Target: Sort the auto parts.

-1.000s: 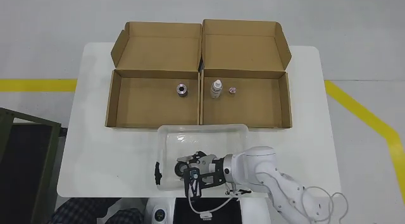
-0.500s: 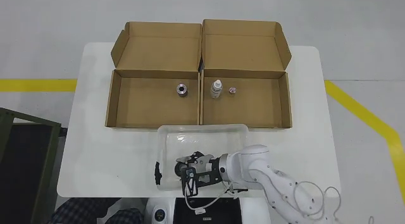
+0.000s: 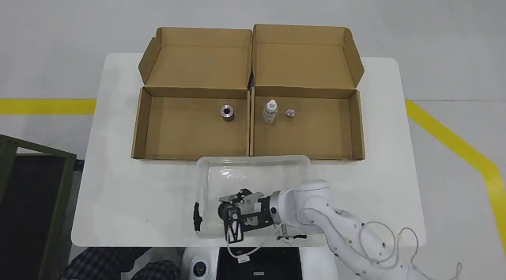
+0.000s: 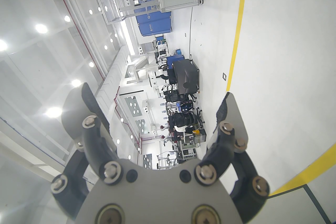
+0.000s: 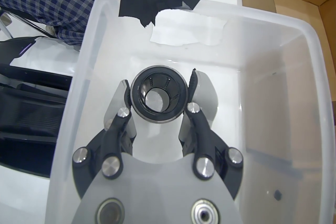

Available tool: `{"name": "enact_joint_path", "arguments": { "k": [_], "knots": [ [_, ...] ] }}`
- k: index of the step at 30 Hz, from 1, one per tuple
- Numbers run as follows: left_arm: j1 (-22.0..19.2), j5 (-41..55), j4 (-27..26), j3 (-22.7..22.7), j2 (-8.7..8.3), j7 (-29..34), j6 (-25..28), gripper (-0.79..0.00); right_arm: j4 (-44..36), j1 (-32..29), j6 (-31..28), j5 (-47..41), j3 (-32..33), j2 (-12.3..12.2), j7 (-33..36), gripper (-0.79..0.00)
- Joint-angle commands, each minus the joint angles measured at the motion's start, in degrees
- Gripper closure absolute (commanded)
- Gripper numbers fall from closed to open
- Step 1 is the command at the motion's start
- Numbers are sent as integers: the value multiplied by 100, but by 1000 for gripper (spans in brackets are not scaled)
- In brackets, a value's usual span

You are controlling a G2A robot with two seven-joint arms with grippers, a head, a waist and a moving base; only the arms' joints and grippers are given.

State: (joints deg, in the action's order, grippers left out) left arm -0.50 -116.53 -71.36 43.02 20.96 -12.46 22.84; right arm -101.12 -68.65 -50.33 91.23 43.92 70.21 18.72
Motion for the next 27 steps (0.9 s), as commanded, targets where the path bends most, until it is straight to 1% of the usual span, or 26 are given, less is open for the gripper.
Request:
{"name": "enact_joint_path", "arguments": {
  "k": [1,2,5,7,8,9,11,12,14,17,19,23,27],
  "knots": [
    [0,0,0,0,0,0,0,-785,51,30,14,-14,-34,8,-13,-468],
    [0,0,0,0,0,0,0,-785,80,48,25,-21,-51,12,-20,-505],
    [0,0,0,0,0,0,0,-785,177,100,43,-53,-102,27,-43,-566],
    [0,0,0,0,0,0,0,-785,242,140,48,-86,-136,38,-61,-573],
    [0,0,0,0,0,0,0,-785,272,159,55,-101,-150,43,-69,-560],
    [0,0,0,0,0,0,0,-785,298,179,58,-116,-166,48,-78,-539],
    [0,0,0,0,0,0,0,-785,346,217,52,-151,-192,58,-97,-468],
    [0,0,0,0,0,0,0,-785,367,231,48,-177,-202,61,-113,-385],
    [0,0,0,0,0,0,0,-785,404,262,34,-220,-217,67,-141,-354],
    [0,0,0,0,0,0,0,-785,448,301,22,-288,-231,74,-186,-252],
    [0,0,0,0,0,0,0,-785,482,324,11,-354,-231,78,-224,-151],
    [0,0,0,0,0,0,0,-785,510,367,-15,-489,-211,79,-294,0],
    [0,0,0,0,0,0,0,-785,497,402,-45,-629,-155,72,-338,0]
  ]
}}
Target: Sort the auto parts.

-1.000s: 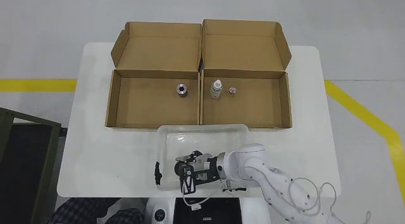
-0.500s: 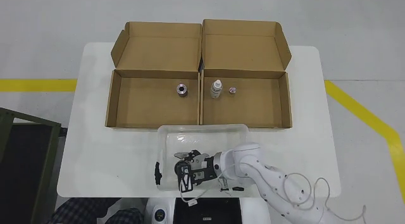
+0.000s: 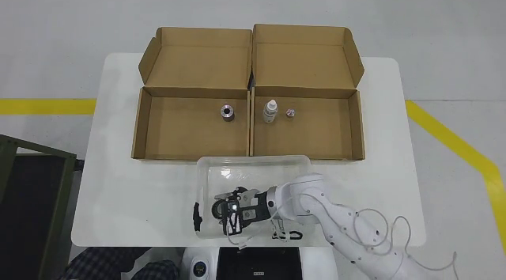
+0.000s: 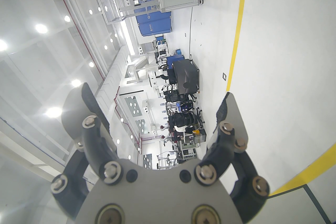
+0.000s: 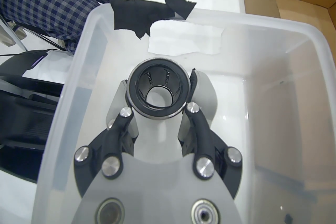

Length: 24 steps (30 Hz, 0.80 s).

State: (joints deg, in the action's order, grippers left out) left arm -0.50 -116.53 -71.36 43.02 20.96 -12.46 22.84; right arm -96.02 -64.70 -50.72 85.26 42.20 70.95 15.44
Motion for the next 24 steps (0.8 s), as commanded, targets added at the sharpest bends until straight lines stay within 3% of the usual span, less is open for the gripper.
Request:
{"name": "enact_joint_path", "arguments": {
  "k": [1,24],
  "knots": [
    [0,0,0,0,0,0,0,-785,-31,12,-18,-70,37,-7,-23,0],
    [0,0,0,0,0,0,0,-785,-1376,-358,-256,-877,1312,-331,-161,0]
  ]
}}
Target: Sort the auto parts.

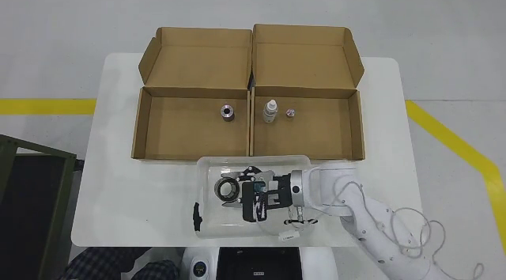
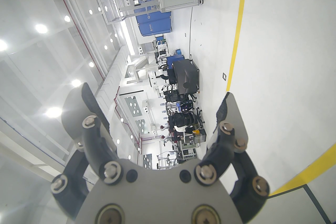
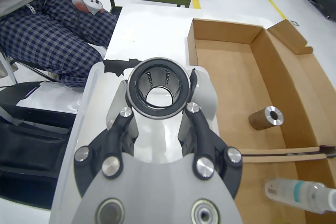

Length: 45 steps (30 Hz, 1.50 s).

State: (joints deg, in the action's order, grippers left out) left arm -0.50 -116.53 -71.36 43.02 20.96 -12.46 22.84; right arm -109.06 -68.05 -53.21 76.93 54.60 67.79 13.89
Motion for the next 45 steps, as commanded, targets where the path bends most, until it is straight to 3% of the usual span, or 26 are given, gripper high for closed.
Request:
{"name": "enact_joint_path", "arguments": {
  "k": [1,28,45],
  "knots": [
    [0,0,0,0,0,0,0,-785,-142,-42,-20,-83,140,-30,-13,0],
    [0,0,0,0,0,0,0,-785,-503,-288,-75,-1350,1259,-254,-557,0],
    [0,0,0,0,0,0,0,-785,-391,-236,-124,-1774,1314,-312,-564,0]
  ]
}}
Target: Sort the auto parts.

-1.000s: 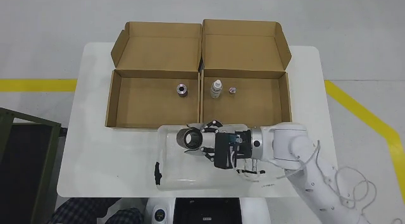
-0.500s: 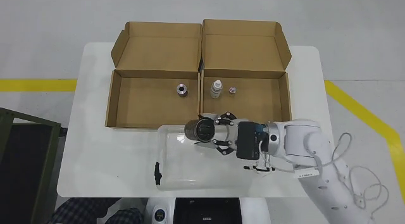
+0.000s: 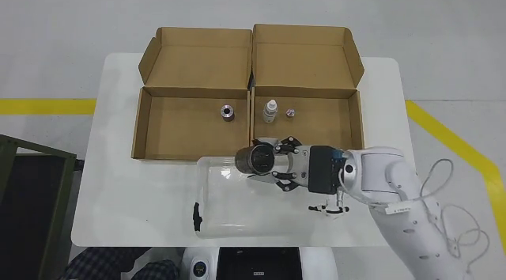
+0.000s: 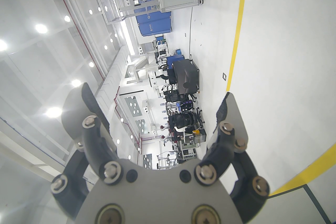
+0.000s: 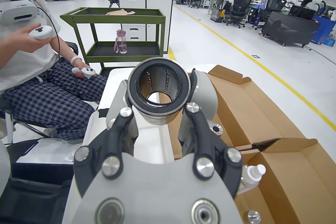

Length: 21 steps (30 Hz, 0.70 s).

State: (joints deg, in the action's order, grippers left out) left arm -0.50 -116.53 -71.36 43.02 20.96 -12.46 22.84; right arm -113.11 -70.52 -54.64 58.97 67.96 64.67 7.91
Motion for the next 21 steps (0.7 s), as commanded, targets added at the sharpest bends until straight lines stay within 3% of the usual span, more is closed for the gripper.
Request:
{"name": "enact_joint_path", "arguments": {
  "k": [1,21],
  "knots": [
    [0,0,0,0,0,0,0,-785,35,24,41,42,-62,1,66,0],
    [0,0,0,0,0,0,0,-785,691,1127,1034,1040,-1262,226,811,0]
  ]
}}
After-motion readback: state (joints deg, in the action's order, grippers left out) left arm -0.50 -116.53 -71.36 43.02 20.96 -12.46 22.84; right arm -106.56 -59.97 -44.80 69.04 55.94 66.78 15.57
